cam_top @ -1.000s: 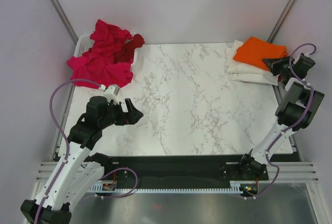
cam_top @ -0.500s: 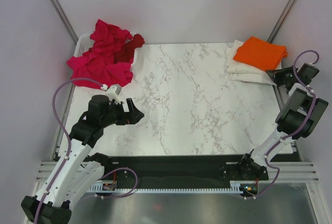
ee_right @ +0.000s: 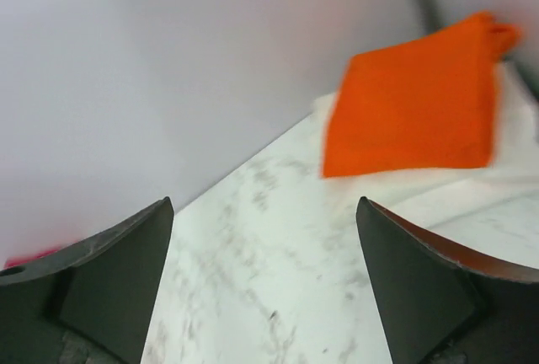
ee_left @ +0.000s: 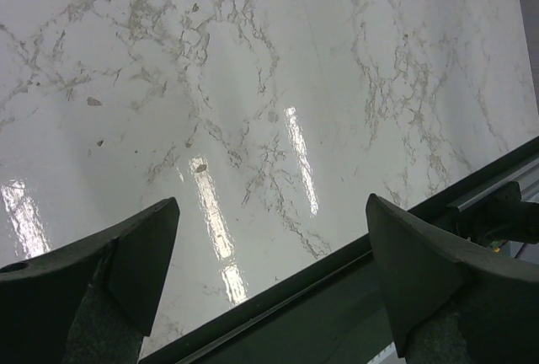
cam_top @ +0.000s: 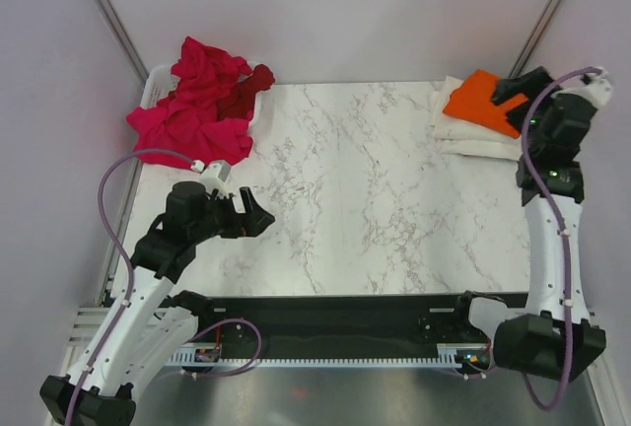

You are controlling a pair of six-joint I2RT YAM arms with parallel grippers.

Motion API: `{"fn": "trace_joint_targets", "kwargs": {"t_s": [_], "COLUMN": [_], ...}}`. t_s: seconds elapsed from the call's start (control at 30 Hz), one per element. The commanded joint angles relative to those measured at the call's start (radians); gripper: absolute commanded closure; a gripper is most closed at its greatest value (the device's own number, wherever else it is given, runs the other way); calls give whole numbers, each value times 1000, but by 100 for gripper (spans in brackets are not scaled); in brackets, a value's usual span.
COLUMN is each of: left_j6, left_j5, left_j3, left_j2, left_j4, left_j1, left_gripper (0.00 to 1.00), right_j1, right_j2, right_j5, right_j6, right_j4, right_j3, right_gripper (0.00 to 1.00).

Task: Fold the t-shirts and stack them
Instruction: Reset both grippers

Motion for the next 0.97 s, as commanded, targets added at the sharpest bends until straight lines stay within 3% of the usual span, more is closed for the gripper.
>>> {"fn": "trace_joint_targets", "kwargs": {"t_s": [0.0, 0.1, 0.23, 0.33, 0.5, 0.63, 0.67, 0.8, 0.93], "left_j6": [46, -5, 22, 27, 1, 5, 29, 123, 111], "left_j5": [48, -77, -116, -15, -171, -174, -253, -266, -451], "left_j3": [-17, -11, -75, -75, -61, -8, 12, 60, 142], "left_j2": [-58, -113, -219, -232, -163, -86, -77, -38, 55], "left_j4": [85, 98, 147, 174, 190, 190, 218, 277, 275], "left_j1": [2, 2, 2, 2, 2, 2, 2, 2, 6], "left_gripper": [0, 0, 0, 0, 0, 0, 0, 0, 0], "right_j1": [230, 449, 596, 628, 637, 637, 636, 636, 637], "right_j2": [-8, -23, -18, -21, -107, -135, -138, -185, -209], "right_j5": [4, 38, -2, -91, -125, -135, -136, -134, -120], "right_j6": [-75, -132, -158, -128, -102, -112, -121, -158, -175], "right_j4": [4, 18, 8, -2, 63, 52, 49, 46, 29], "right_j3": [-115, -170, -213, -276, -469, -503, -505, -533, -539], "right_gripper": [2, 2, 2, 2, 2, 2, 2, 2, 2]}}
